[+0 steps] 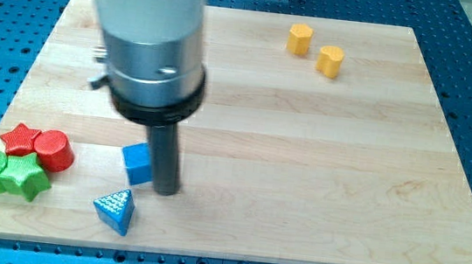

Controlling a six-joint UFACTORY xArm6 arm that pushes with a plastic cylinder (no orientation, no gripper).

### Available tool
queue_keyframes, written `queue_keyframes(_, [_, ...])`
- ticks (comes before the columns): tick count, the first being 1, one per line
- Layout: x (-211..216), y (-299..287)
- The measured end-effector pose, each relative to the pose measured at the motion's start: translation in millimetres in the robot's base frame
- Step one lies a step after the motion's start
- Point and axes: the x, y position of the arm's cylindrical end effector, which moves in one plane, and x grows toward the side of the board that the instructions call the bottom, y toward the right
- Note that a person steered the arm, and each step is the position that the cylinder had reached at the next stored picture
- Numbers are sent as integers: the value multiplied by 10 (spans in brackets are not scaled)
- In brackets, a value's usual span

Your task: Slide the blue cube towards the top center of the board

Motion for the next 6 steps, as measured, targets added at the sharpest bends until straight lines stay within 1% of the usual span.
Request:
queue_keyframes(1, [139,-129])
queue_keyframes(2, [-717,-152])
queue_keyframes(3, [-519,-54])
queue_keyframes(4, [-163,-474])
queue_keyframes(5, [-805,-438])
queue_keyframes(6, [-946,-289])
